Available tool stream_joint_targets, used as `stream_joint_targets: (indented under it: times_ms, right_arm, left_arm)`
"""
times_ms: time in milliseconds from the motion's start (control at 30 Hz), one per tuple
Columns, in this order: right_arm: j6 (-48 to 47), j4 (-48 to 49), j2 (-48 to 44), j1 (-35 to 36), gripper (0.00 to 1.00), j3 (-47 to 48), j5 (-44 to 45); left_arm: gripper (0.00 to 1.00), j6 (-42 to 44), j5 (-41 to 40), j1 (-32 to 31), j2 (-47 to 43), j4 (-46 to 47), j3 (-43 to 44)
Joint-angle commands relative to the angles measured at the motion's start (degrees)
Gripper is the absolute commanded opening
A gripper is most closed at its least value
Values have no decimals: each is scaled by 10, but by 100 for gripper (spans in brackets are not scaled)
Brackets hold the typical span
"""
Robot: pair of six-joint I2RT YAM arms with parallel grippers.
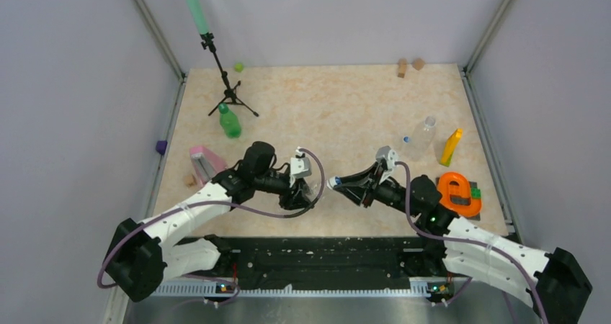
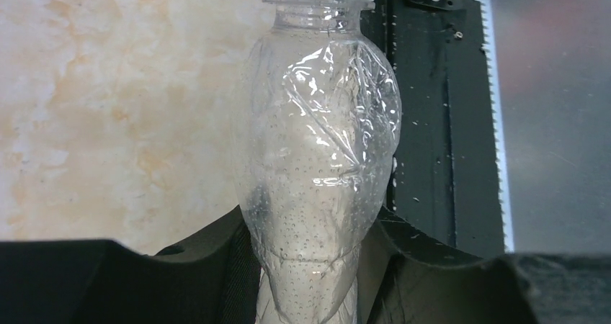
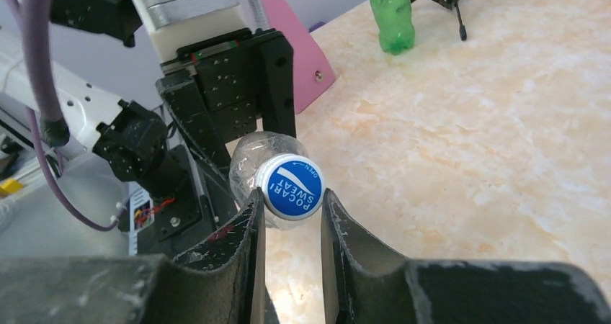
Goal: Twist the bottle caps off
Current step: Unscrew the bottle cap from the plastic bottle.
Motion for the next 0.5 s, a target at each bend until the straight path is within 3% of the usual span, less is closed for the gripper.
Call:
stream_joint_targets:
  times_ms: [0,200,333,467]
  right_arm:
    - [81,54,13,-3,30,-13,62]
    - [109,70,26,-3,56,-10,52]
    - [124,70,16,-4,59,-15,61]
    - [181,77,-4,-3,60,-36,96]
  left_arm:
    - [0,-31,-64,-3,-45,98,-43]
    - [0,-25,-88,-7,-56,108,-56]
    - [0,-31,-125,-14,-56,104,-54]
    - [0,-27,-218,-32,-71,110,-61]
